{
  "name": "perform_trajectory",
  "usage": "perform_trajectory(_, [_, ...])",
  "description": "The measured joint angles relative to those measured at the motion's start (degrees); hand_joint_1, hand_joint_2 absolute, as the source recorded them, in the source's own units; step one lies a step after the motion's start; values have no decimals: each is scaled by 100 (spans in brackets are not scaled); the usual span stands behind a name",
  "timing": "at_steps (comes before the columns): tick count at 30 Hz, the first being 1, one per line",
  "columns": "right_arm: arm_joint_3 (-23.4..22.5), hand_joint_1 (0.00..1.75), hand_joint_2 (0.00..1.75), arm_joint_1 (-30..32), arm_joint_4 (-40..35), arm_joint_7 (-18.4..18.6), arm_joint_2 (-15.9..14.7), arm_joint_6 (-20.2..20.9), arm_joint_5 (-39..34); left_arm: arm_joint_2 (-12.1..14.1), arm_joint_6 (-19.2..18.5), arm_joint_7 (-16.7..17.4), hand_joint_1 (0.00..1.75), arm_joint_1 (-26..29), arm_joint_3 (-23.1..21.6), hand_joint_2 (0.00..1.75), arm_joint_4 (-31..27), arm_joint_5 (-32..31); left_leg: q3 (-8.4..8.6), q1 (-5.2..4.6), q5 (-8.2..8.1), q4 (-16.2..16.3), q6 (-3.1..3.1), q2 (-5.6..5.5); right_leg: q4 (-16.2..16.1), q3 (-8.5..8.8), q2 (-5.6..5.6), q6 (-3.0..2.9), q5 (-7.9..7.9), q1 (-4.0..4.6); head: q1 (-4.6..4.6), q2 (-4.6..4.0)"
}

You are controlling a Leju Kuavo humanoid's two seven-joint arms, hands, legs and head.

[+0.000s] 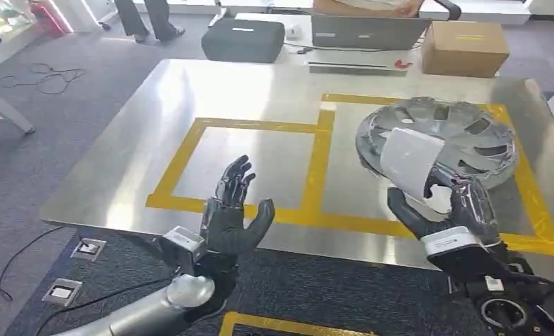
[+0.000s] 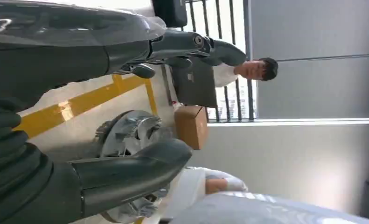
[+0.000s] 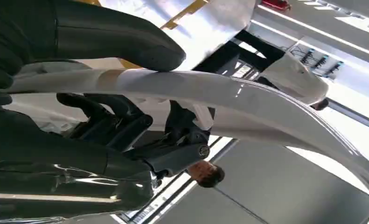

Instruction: Take the parts from the cabinet and place them on the table.

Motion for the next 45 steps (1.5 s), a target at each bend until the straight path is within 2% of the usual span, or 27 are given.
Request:
perform_trajectory(2, [31, 175, 175, -72, 129, -44, 66, 116, -90, 2, 129, -112, 0, -14, -2, 175, -44, -109, 3, -9, -9, -11, 37, -11, -49, 36, -3, 57, -37, -8, -17, 0])
perform_trajectory(3, [46, 175, 175, -141, 189, -85, 96, 148, -135, -13, 196, -162, 0, -40, -2, 175, -74, -153, 65, 70, -8, -96, 41, 5, -47, 67, -7, 98, -87, 27, -24, 0])
perform_trajectory(4, [55, 175, 175, -202, 265, -140, 109, 151, -157, -17, 225, -184, 0, -65, -2, 175, -103, -190, 139, 83, -20, -135, 62, 1, 77, -2, -30, 123, -169, 12, -28, 0])
perform_trajectory(5, [70, 175, 175, -286, 359, -177, 125, 153, -177, -24, 249, -197, 0, -94, -7, 175, -125, -216, 189, 89, -53, -143, 111, 4, 471, -174, -32, 158, -343, 2, 35, 0])
perform_trajectory(7, [87, 175, 175, -342, 538, -190, 168, 157, -223, -31, 335, -273, 0, -91, -11, 175, -142, -400, 240, 92, -108, -143, 125, 1, 1533, -746, -33, 211, -709, -29, 50, 0])
perform_trajectory(8, [103, 175, 175, -345, 614, -190, 192, 177, -256, -33, 394, -339, 0, -74, -11, 175, -162, -578, 262, 95, -133, -140, 124, -8, 1908, -992, -34, 235, -778, -48, 48, 0])
perform_trajectory(9, [133, 175, 175, -363, 705, -195, 218, 192, -295, -41, 433, -363, 0, -50, -11, 175, -216, -790, 295, 102, -164, -137, 109, -23, 1999, -1118, -35, 257, -682, -67, 48, 0])
perform_trajectory(10, [162, 175, 175, -394, 789, -214, 245, 197, -328, -48, 470, -347, 0, -28, -11, 175, -287, -945, 345, 112, -198, -133, 93, -41, 1767, -1082, -36, 281, -427, -91, 53, 0])
perform_trajectory(12, [190, 175, 175, -481, 933, -247, 269, 194, -358, -59, 481, -293, 0, -20, -11, 175, -430, -1075, 464, 136, -286, -103, 42, -68, 694, -690, -41, 312, 307, -137, 63, 0])
perform_trajectory(13, [205, 175, 175, -520, 1001, -256, 293, 194, -367, -59, 481, -264, 0, -18, -11, 175, -476, -1088, 485, 132, -326, -93, 4, -74, 258, -550, -45, 321, 490, -154, 83, 0])
perform_trajectory(14, [223, 175, 175, -560, 1062, -273, 315, 192, -374, -61, 483, -251, 0, -21, -9, 175, -516, -1093, 469, 95, -339, -56, -20, -78, 201, -484, -32, 308, 430, -111, 112, 0])
perform_trajectory(15, [236, 175, 175, -592, 1097, -269, 361, 194, -374, -63, 483, -240, 0, -16, -9, 175, -564, -1097, 402, 97, -332, -32, -37, -82, 52, -386, -31, 238, 333, -124, 114, 0])
perform_trajectory(16, [249, 175, 175, -592, 1134, -278, 394, 194, -374, -61, 485, -242, 0, -6, -7, 175, -612, -1099, 369, 70, -330, 3, -6, -82, 54, -419, -20, 216, 354, -134, 72, 0])
perform_trajectory(17, [258, 175, 175, -590, 1184, -277, 404, 194, -374, -61, 485, -247, 0, 6, -4, 175, -653, -1104, 367, 73, -315, -9, 25, -82, 52, -420, -14, 215, 354, -120, 53, 0])
perform_trajectory(20, [269, 175, 175, -608, 1274, -286, 450, 194, -374, -61, 487, -247, 0, 11, -4, 175, -732, -1104, 405, 93, -313, -56, 23, -76, 52, -412, -5, 203, 347, -97, 37, 0])
perform_trajectory(22, [284, 175, 175, -629, 1333, -286, 485, 194, -374, -61, 487, -247, 0, 12, -2, 175, -785, -1104, 418, 101, -310, -79, 17, -76, 52, -408, -6, 158, 333, -85, 35, 0])
perform_trajectory(25, [310, 175, 175, -653, 1408, -286, 516, 192, -374, -61, 487, -247, 0, 16, -2, 175, -842, -1104, 425, 106, -301, -105, -11, -76, 52, -408, -8, 136, 331, -79, 35, 0])
perform_trajectory(27, [321, 175, 175, -668, 1455, -306, 542, 199, -398, -61, 487, -297, 0, 29, 2, 175, -876, -1134, 430, 112, -301, -118, -78, -76, 52, -409, -8, 131, 330, -76, 35, 0])
perform_trajectory(29, [339, 175, 175, -672, 1497, -354, 570, 216, -461, -61, 487, -350, 0, 54, 11, 175, -942, -1176, 431, 116, -300, -121, -96, -76, 53, -408, -9, 107, 330, -69, 35, 0])
perform_trajectory(32, [365, 175, 175, -673, 1552, -448, 634, 223, -560, -61, 487, -332, 0, 72, 35, 175, -1036, -1224, 431, 116, -300, -122, -119, -76, 51, -406, -10, 107, 330, -70, 37, 0])
perform_trajectory(37, [446, 175, 175, -670, 1585, -516, 686, 114, -577, -55, 487, -240, 0, 71, 35, 175, -1078, -1089, 432, 113, -300, -121, -119, -76, 31, -395, -10, 105, 333, -71, 37, 0])
perform_trajectory(45, [540, 175, 175, -518, 1407, -343, 686, -31, -437, -4, 487, -177, 0, 79, 35, 175, -1073, -964, 404, 92, -367, -27, -20, -61, 4, -371, -7, 154, 332, -95, 33, 0])
